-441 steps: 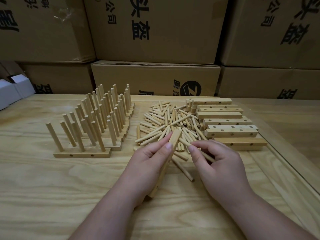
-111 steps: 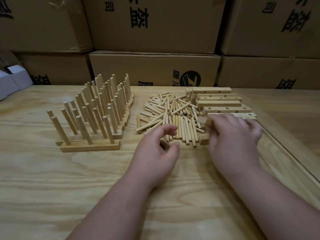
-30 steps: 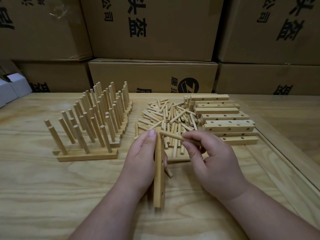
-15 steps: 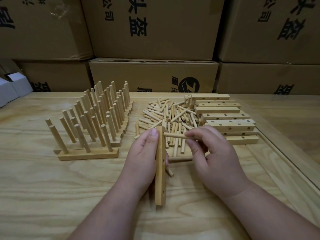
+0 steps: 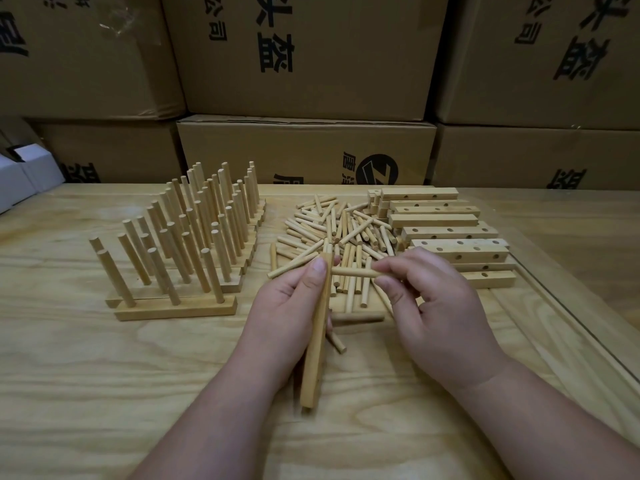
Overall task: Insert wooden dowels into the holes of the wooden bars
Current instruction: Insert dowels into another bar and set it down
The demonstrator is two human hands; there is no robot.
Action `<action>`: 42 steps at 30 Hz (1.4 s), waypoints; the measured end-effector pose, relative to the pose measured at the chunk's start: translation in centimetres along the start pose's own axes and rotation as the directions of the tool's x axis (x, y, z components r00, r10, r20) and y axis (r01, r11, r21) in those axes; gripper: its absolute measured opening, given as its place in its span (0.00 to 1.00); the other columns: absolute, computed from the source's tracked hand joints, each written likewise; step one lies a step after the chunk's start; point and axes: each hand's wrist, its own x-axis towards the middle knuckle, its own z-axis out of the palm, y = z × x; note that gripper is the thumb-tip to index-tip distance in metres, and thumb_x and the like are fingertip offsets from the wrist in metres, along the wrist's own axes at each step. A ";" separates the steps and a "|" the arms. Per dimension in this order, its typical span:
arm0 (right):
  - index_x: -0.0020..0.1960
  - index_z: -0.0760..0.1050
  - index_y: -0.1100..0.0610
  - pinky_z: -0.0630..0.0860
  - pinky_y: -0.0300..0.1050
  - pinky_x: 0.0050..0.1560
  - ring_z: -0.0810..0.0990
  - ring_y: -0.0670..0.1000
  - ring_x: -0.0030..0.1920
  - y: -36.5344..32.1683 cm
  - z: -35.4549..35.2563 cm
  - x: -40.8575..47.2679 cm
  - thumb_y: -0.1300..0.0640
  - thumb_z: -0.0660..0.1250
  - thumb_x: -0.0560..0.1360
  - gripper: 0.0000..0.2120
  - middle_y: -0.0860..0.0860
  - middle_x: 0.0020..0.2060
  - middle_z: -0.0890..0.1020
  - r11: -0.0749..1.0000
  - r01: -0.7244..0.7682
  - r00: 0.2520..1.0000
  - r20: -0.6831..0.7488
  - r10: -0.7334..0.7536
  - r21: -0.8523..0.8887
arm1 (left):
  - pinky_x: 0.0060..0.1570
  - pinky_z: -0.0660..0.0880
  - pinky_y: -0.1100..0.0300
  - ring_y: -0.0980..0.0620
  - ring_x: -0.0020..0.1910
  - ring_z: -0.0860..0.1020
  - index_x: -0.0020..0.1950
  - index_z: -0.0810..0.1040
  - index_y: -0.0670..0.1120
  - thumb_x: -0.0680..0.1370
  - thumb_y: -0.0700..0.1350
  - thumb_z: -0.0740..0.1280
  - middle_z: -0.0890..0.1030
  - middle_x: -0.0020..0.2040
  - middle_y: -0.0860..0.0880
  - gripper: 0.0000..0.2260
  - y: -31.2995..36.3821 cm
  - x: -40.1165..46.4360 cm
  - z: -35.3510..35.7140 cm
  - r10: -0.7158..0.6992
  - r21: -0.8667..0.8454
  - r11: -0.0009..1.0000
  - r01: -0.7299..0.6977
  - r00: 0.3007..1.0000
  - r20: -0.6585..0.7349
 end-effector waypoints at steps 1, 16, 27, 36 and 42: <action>0.55 0.82 0.57 0.76 0.41 0.47 0.78 0.45 0.47 0.0 0.0 0.0 0.57 0.66 0.79 0.09 0.45 0.44 0.80 1.000 -0.007 1.000 0.005 0.007 -0.001 | 0.30 0.76 0.63 0.54 0.28 0.77 0.53 0.86 0.61 0.75 0.64 0.62 0.78 0.29 0.47 0.16 0.0 0.0 0.0 -0.005 0.007 1.000 0.005 1.000 -0.002; 0.56 0.82 0.58 0.73 0.37 0.42 0.76 0.42 0.43 -0.5 0.0 -0.1 0.57 0.65 0.80 0.09 0.44 0.42 0.77 0.999 -0.051 0.996 -0.074 0.052 0.015 | 0.26 0.74 0.61 0.52 0.25 0.76 0.48 0.86 0.52 0.75 0.66 0.60 0.80 0.31 0.46 0.22 0.1 -0.1 -0.1 -0.058 -0.031 0.998 0.059 0.997 0.045; 0.55 0.85 0.54 0.75 0.37 0.47 0.81 0.45 0.46 -1.0 -0.4 0.2 0.52 0.69 0.79 0.10 0.41 0.42 0.83 0.978 -0.156 0.983 0.079 0.168 -0.135 | 0.30 0.73 0.68 0.58 0.26 0.77 0.46 0.87 0.54 0.79 0.60 0.63 0.80 0.26 0.48 0.16 -0.5 0.0 0.0 -0.030 0.160 0.987 0.022 0.998 0.047; 0.44 0.81 0.39 0.76 0.30 0.36 0.81 0.41 0.43 -1.1 -0.2 0.7 0.49 0.71 0.76 0.05 0.40 0.41 0.84 0.843 -0.479 0.878 0.131 0.461 0.245 | 0.29 0.73 0.64 0.55 0.27 0.78 0.44 0.84 0.42 0.77 0.66 0.62 0.81 0.31 0.47 0.27 -0.4 -0.1 0.1 -0.026 0.139 0.990 0.017 0.998 0.063; 0.70 0.66 0.39 0.77 0.36 0.39 0.80 0.40 0.42 -0.8 0.1 0.6 0.49 0.67 0.79 0.21 0.39 0.43 0.79 0.798 -0.461 0.859 -0.033 0.512 0.388 | 0.25 0.73 0.61 0.52 0.25 0.77 0.48 0.85 0.52 0.84 0.56 0.61 0.82 0.34 0.48 0.15 -0.5 0.3 -0.2 -0.070 0.002 0.998 0.071 0.997 -0.042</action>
